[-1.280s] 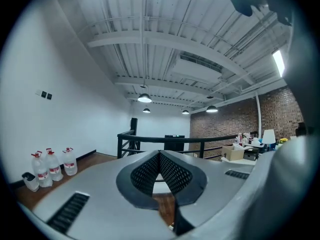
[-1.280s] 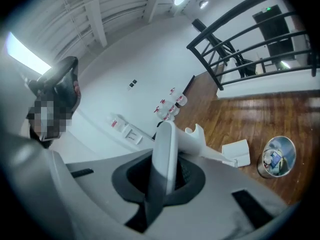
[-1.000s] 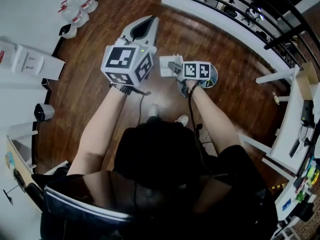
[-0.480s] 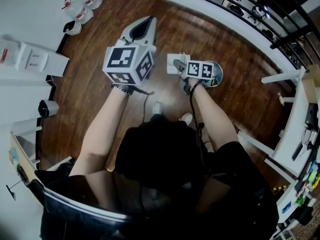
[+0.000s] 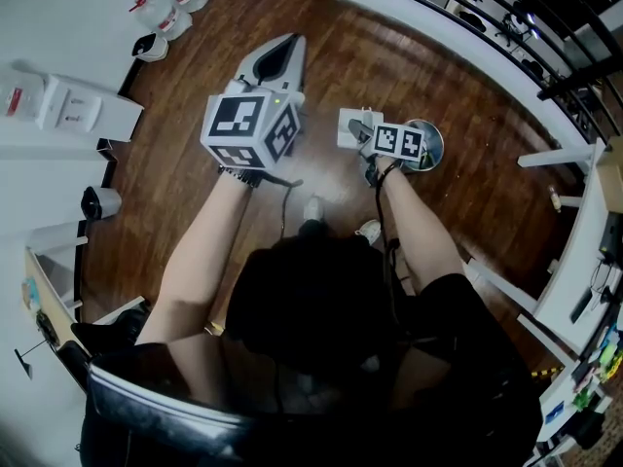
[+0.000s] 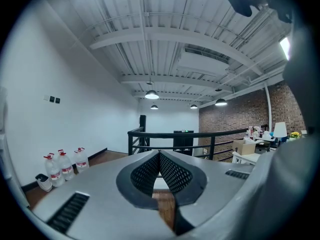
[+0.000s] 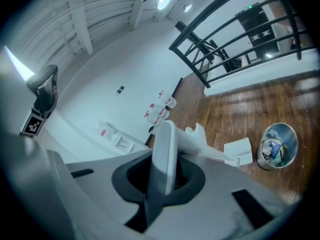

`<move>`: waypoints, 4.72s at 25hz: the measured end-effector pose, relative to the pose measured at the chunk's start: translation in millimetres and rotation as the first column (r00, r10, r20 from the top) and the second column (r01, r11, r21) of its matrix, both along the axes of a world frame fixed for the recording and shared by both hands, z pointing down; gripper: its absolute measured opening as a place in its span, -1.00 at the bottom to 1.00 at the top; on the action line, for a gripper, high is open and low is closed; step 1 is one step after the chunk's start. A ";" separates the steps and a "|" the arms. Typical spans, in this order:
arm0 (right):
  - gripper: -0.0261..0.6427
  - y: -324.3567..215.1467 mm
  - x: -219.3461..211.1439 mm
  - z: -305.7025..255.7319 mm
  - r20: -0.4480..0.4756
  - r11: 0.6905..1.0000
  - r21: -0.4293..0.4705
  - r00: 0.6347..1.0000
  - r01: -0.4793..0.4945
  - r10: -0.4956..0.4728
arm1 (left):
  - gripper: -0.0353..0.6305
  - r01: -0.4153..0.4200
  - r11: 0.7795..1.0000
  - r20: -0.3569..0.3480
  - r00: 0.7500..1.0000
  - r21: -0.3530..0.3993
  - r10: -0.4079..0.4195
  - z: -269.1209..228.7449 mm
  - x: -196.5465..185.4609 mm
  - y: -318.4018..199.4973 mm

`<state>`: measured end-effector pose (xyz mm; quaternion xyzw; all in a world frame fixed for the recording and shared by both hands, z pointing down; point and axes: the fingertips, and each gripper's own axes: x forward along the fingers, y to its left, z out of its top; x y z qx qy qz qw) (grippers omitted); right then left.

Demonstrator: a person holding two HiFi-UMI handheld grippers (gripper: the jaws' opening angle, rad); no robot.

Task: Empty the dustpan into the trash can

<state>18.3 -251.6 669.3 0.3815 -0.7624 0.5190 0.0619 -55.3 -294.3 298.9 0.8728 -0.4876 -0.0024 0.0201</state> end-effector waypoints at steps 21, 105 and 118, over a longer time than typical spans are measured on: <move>-0.42 43.2 -12.9 25.0 -0.030 0.969 -0.119 0.975 0.215 -0.220 | -0.88 -0.013 1.000 -0.034 0.999 -0.006 0.013 5.2 -0.2 3.8; -0.91 52.9 50.7 -392.0 -0.215 0.484 0.874 0.876 -0.025 0.433 | -0.88 -0.118 0.978 -0.099 0.986 0.170 0.136 -28.2 30.6 65.8; -0.91 41.5 50.9 -384.5 -0.242 0.511 0.859 0.874 -0.009 0.422 | -0.88 -0.111 0.981 -0.097 0.987 0.158 0.127 -24.0 28.7 58.2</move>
